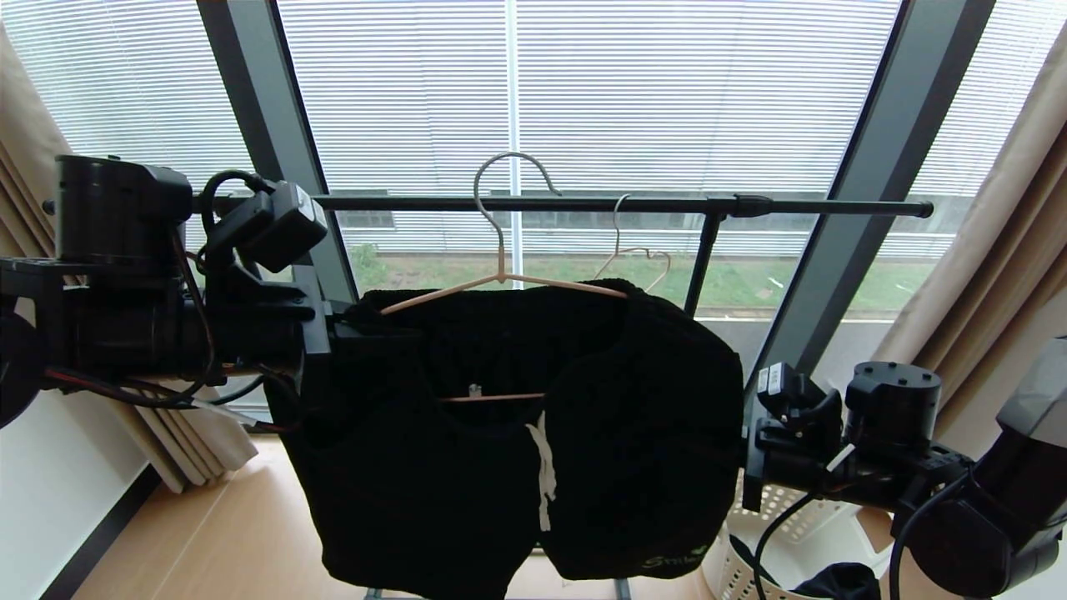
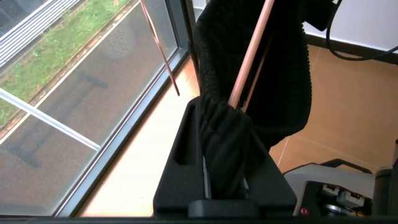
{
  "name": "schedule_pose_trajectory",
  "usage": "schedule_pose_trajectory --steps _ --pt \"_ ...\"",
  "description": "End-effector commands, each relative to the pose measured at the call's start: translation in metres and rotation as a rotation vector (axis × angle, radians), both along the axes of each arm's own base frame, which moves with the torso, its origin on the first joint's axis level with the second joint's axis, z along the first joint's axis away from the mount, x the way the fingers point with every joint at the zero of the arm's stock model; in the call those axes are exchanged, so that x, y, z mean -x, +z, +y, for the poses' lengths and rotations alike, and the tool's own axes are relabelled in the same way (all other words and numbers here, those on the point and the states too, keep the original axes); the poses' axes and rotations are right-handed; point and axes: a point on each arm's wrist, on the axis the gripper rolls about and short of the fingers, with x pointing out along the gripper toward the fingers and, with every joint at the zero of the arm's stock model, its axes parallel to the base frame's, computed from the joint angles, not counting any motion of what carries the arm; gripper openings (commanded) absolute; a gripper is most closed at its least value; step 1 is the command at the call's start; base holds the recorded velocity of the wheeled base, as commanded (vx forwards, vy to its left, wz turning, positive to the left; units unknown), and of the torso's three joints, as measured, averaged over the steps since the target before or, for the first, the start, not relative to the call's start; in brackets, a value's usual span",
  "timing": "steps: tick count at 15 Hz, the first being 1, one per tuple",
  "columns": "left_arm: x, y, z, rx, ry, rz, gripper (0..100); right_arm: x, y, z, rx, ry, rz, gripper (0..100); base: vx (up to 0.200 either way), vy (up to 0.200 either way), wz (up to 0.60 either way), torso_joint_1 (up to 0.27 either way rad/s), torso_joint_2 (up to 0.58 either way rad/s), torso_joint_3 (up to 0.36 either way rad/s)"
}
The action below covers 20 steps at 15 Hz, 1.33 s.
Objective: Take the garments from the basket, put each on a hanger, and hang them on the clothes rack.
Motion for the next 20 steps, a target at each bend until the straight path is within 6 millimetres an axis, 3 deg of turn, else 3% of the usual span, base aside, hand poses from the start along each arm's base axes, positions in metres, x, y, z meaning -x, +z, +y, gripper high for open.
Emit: schedule_pose_trajectory --steps 1,13,20 --pt "0.001 0.001 0.004 0.0 0.015 -0.003 0 -0.001 0.001 -0.001 -0.001 -0.004 -0.004 0 0.0 0.0 0.0 0.0 0.0 0.0" --pt "0.009 0.001 0.029 0.001 0.098 -0.006 0 -0.007 0.001 -0.01 -0.002 -0.039 -0.011 0 0.0 0.0 0.0 0.0 0.0 0.0" --pt "0.008 -0.004 0.027 0.005 0.096 -0.02 0 0.002 0.007 -0.005 0.0 -0.016 -0.004 0 0.0 0.0 0.0 0.0 0.0 0.0"
